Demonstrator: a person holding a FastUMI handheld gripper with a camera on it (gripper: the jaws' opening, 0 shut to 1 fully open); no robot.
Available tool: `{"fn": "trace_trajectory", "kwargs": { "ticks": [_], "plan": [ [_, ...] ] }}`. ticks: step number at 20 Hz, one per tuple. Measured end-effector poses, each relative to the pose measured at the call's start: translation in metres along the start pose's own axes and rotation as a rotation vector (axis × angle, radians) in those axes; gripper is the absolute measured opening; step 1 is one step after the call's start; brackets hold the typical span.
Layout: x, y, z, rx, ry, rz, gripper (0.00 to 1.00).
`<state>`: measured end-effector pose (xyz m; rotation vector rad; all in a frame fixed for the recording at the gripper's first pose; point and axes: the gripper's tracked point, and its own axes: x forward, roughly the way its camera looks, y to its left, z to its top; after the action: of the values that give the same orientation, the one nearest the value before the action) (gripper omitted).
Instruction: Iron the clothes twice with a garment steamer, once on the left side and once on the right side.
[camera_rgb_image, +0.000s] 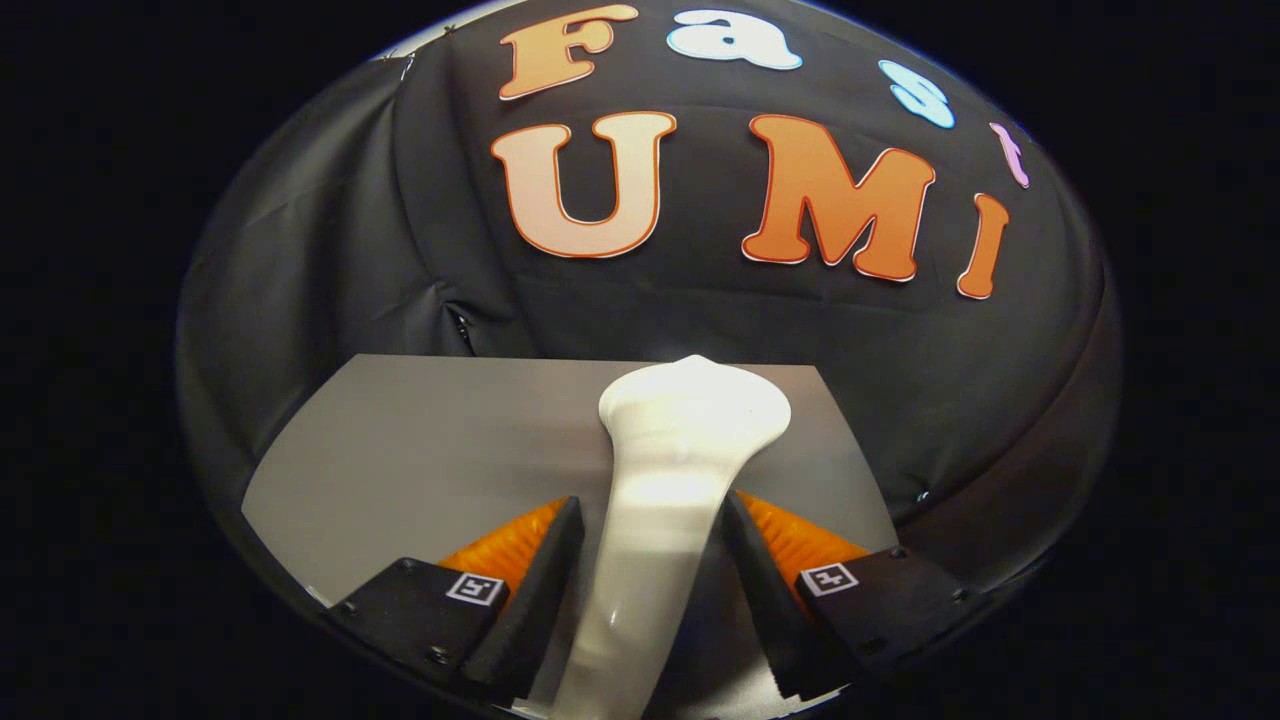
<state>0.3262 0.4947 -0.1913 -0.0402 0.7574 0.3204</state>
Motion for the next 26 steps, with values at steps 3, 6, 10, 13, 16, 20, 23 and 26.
{"fn": "trace_trajectory", "kwargs": {
  "ticks": [3,6,10,13,16,20,23,26],
  "plan": [
    [0.0,0.0,0.0,0.001,0.0,0.017,0.83],
    [-0.004,0.005,0.001,-0.007,0.003,0.025,0.58],
    [-0.027,0.025,0.018,0.015,-0.062,0.116,0.42],
    [-0.044,0.033,0.027,-0.048,-0.132,0.147,0.42],
    [-0.068,0.034,0.033,-0.102,-0.201,0.169,0.42],
    [-0.102,0.031,0.04,-0.105,-0.278,0.216,0.42],
    [-0.136,0.028,0.046,-0.094,-0.333,0.254,0.42],
    [-0.173,0.03,0.045,-0.104,-0.371,0.295,0.42]
  ]
}}
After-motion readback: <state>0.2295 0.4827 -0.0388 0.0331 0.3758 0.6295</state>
